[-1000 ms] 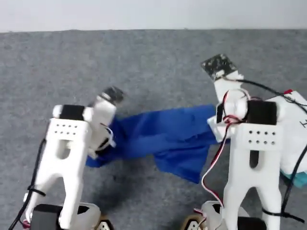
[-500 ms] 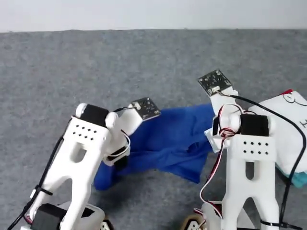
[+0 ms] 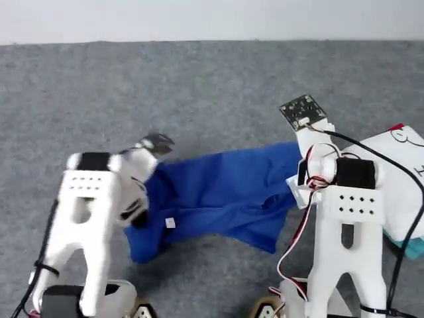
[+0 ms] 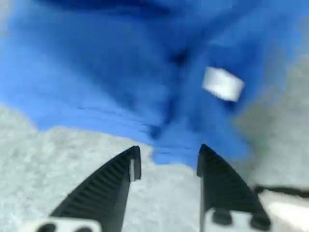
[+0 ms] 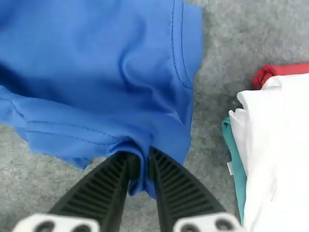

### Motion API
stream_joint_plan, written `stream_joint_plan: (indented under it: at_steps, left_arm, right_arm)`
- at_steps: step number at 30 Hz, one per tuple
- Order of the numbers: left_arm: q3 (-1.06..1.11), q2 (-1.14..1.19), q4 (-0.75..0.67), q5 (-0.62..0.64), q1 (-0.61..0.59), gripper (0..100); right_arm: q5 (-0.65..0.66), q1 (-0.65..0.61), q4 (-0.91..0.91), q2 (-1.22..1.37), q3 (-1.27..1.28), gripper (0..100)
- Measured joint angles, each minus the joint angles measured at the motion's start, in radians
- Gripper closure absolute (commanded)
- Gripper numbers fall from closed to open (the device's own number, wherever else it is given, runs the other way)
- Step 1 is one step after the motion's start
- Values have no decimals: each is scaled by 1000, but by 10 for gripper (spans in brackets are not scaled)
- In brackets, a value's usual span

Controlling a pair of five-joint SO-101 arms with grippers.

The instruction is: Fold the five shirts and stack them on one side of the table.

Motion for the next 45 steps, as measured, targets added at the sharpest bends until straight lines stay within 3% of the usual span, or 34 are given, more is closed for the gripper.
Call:
stream_joint_plan:
  at_steps: [14, 22, 24, 29, 37, 45]
  left_arm:
    - [150, 77, -137, -5, 15, 806]
    - [130, 258, -146, -8, 77, 991]
    - [101, 287, -144, -8, 80, 986]
    - [-3, 304, -58, -8, 78, 987]
    - [-276, 305, 229, -8, 78, 987]
    - [-502, 279, 278, -8, 80, 986]
  right_arm:
    - [0, 5, 0, 0, 0, 990]
    - [0, 5, 0, 0, 0, 990]
    - [0, 5, 0, 0, 0, 990]
    - [0, 5, 0, 0, 0, 990]
    - [0, 5, -37, 0, -8, 990]
    - [0, 5, -107, 0, -164, 990]
